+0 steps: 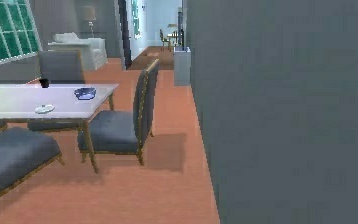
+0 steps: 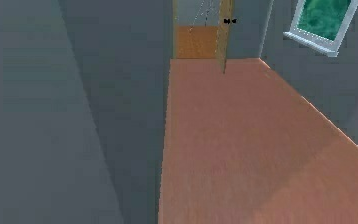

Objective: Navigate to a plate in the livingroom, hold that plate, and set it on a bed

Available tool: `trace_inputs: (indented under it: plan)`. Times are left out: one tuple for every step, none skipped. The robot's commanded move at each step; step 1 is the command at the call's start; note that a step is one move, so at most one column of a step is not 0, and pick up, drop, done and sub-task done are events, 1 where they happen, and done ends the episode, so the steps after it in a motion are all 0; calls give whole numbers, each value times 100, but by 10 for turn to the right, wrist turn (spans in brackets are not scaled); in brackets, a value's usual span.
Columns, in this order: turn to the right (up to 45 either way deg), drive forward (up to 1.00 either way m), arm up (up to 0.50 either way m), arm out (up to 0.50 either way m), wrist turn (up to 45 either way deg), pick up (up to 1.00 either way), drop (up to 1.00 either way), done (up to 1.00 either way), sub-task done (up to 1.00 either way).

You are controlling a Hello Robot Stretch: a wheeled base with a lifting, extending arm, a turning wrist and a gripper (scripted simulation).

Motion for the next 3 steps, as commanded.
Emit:
trace_inputs:
  plan:
    - [0,100,0,0,0,0,0,0,0]
    - [0,100,0,0,0,0,0,0,0]
    - [90,0,0,0,0,0,0,0,0]
